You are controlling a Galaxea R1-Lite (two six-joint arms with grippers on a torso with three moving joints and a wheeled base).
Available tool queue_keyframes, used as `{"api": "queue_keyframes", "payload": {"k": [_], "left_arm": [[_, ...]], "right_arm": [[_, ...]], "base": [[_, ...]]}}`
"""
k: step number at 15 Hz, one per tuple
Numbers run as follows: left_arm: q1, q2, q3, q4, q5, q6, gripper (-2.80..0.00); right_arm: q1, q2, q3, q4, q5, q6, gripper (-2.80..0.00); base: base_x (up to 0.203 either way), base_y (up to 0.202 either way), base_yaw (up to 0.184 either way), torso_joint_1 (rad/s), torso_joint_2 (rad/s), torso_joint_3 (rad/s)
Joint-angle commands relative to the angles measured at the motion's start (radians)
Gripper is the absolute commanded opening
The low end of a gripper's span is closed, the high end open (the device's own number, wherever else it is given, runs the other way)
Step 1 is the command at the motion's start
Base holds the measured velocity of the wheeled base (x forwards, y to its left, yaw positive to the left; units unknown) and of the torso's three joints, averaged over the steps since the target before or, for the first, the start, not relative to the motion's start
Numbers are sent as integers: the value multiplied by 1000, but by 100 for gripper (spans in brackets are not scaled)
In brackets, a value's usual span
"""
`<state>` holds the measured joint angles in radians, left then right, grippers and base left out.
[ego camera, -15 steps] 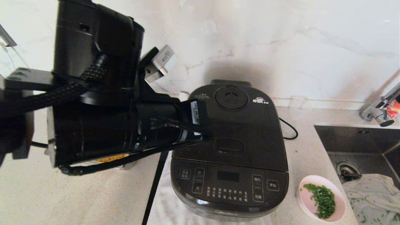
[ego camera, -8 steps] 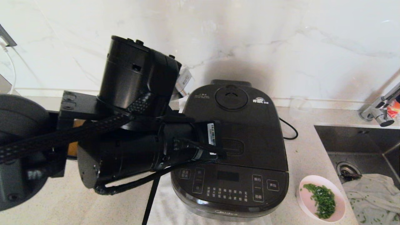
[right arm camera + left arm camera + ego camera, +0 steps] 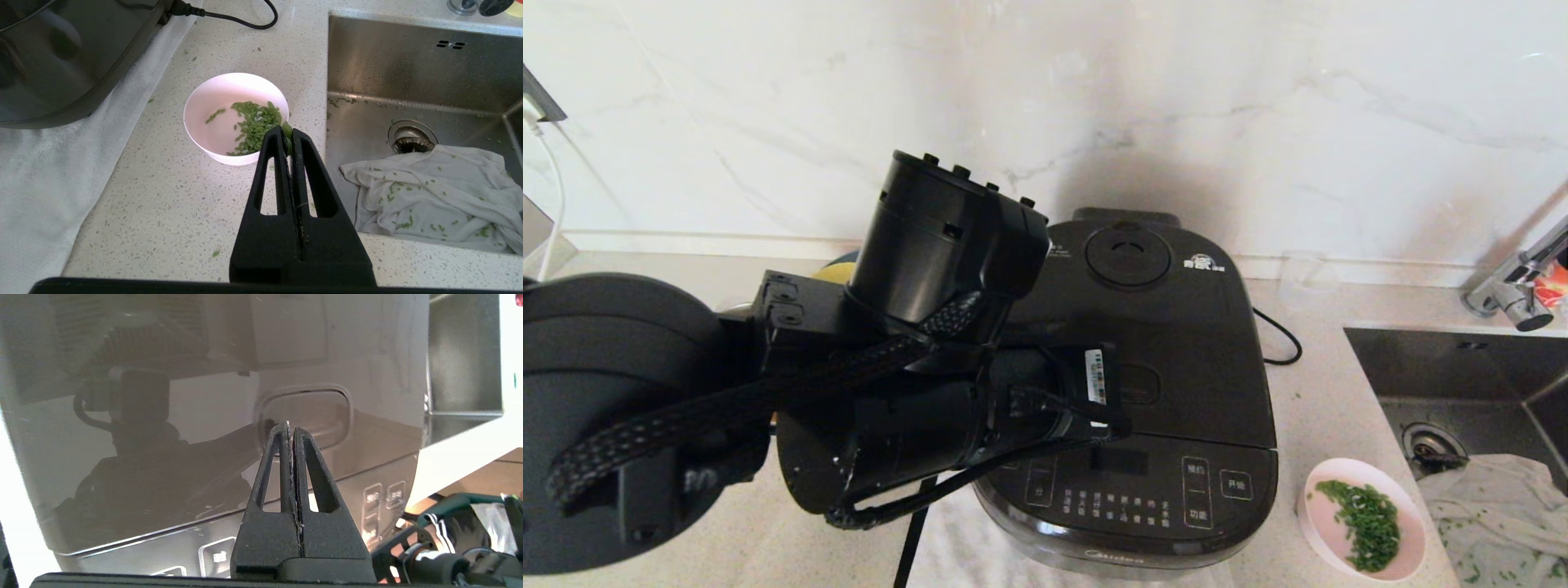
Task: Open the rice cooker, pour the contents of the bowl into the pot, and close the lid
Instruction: Open the rice cooker
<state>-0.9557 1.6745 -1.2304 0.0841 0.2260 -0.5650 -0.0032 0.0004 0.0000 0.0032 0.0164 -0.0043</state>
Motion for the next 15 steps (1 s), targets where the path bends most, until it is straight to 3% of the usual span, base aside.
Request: {"api": "queue_keyframes", "payload": {"k": [1, 7, 12, 15], "left_arm": [[-12, 7, 2, 0, 2, -9, -280], [-15, 12, 49, -3, 12, -16, -280], [-13, 27, 78, -103, 55, -16, -280], [-8, 35, 90, -104, 67, -14, -280]], "right_arm": [[0, 0, 0, 0, 0, 0, -280], [2, 0, 0, 0, 0, 0, -280], [0, 0, 0, 0, 0, 0, -280], [0, 0, 0, 0, 0, 0, -280]], "base": [[0, 0, 0, 0, 0, 0], [0, 0, 0, 0, 0, 0], [0, 0, 0, 0, 0, 0], [0, 0, 0, 0, 0, 0]]}}
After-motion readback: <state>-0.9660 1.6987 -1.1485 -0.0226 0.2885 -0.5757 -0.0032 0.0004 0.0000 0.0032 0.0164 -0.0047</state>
